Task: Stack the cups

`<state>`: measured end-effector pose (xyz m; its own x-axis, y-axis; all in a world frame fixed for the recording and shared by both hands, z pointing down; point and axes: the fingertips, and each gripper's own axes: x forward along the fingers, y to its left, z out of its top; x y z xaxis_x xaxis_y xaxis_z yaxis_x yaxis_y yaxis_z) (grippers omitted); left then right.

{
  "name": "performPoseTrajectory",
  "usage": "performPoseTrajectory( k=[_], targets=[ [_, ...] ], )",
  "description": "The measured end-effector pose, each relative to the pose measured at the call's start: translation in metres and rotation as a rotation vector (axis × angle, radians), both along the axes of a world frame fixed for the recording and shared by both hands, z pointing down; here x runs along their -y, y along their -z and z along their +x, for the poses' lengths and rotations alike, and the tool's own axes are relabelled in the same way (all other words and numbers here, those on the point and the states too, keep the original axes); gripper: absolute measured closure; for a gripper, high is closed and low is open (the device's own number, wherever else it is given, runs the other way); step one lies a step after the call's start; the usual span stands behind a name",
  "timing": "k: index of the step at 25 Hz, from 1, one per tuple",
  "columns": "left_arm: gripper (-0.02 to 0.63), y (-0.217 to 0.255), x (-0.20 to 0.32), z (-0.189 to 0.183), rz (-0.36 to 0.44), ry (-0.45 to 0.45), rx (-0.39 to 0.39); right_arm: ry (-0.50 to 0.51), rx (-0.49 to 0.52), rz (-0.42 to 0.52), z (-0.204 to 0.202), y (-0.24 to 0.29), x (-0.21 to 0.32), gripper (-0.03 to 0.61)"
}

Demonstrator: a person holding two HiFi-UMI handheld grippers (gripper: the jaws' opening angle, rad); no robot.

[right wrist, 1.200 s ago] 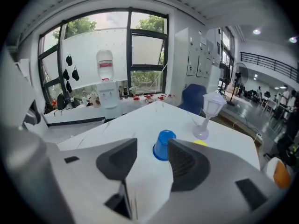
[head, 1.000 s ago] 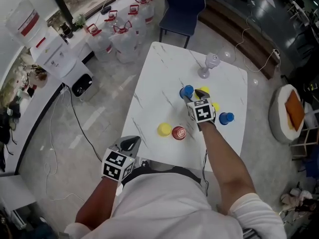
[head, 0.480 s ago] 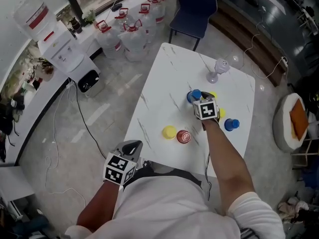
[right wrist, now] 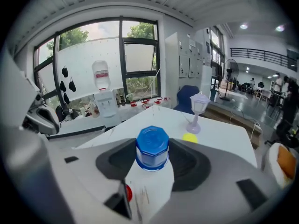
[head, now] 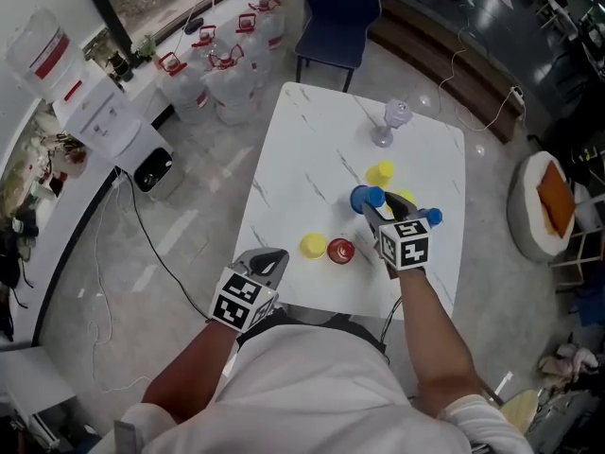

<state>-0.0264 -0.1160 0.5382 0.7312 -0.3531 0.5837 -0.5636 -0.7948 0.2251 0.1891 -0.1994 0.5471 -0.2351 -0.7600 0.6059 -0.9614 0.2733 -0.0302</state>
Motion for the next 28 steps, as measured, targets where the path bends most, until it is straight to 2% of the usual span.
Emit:
performPoseTrajectory(
  k=[7, 14, 20, 28],
  targets=[
    [0.604, 0.001, -0.008, 0.037, 0.019, -0.128, -0.011, -0.094, -0.001, 0.01, 0.02, 0.004, -0.078, 0.357],
    [0.605, -0.003, -0.031, 0.06, 0.01, -0.207, -0.006, -0.114, -0.076, -0.078, 0.032, -0.035, -0.133, 0.357],
    [0.604, -0.003, -0.041, 0.064, 0.007, -0.218, 0.001, -0.03, -0.125, -0.127, 0.011, -0.073, -0.141, 0.356],
    [0.604, -0.007, -0.042, 0.047, -0.005, -0.172, 0.022, 0.026, -0.139, -0.166, -0.002, -0.089, -0.138, 0.356]
  ],
)
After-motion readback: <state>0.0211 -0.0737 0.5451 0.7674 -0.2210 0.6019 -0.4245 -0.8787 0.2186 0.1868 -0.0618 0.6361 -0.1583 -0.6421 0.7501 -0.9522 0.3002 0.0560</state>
